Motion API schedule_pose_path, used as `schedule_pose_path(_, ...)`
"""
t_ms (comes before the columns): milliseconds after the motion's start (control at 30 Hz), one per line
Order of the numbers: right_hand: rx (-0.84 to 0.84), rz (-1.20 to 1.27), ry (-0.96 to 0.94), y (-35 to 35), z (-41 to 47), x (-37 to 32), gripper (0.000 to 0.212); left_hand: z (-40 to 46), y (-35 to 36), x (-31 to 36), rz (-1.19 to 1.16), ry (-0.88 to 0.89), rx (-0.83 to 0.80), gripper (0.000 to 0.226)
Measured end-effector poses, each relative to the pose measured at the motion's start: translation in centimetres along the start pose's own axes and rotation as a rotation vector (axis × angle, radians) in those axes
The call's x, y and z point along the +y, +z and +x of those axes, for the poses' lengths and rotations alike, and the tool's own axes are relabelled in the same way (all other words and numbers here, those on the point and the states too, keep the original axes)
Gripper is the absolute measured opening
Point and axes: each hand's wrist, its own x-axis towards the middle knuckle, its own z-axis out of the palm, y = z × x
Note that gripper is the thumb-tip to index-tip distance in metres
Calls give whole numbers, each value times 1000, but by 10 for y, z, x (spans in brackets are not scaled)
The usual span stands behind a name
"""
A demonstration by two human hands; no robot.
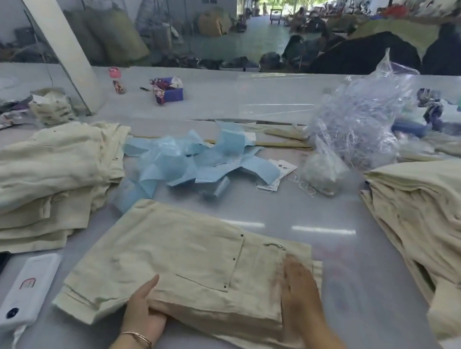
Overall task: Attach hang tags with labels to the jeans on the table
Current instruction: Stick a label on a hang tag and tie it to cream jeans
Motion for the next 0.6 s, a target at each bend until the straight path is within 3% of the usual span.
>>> schedule_pose_path(100, 224, -91, 334, -5, -5, 6, 57, -1, -5, -2, 102, -50, 44, 26)
schedule_pose_path(133, 196, -115, 451, -7, -7, 6, 69, -1, -6, -3, 153, -51, 75, 16)
schedule_pose_path(200, 100, -89, 511, -10, -8, 0, 95, -1, -7, -4, 268, -35, 96, 12)
schedule_pose_path(300, 25, 184, 548, -13, 4, -16, 107, -1, -3, -1, 356, -35, 74, 13)
schedule_pose_path(367, -68, 328, 585, -13, 12, -24, 96, -1, 1, 3, 408, -14, 65, 17)
schedule_pose_path(433, -97, 494, 582, -15, 21, -27, 69, 1, 9, 10, 460, 43, 66, 18)
schedule_pose_path(533, 7, 722, 490, -28, 27, -37, 33, -4, 31, 23, 508, 158, 22, 26)
schedule_pose_path(600, 92, 820, 381, -43, 31, -48, 25, -13, 53, 36, 506, 254, -40, 29)
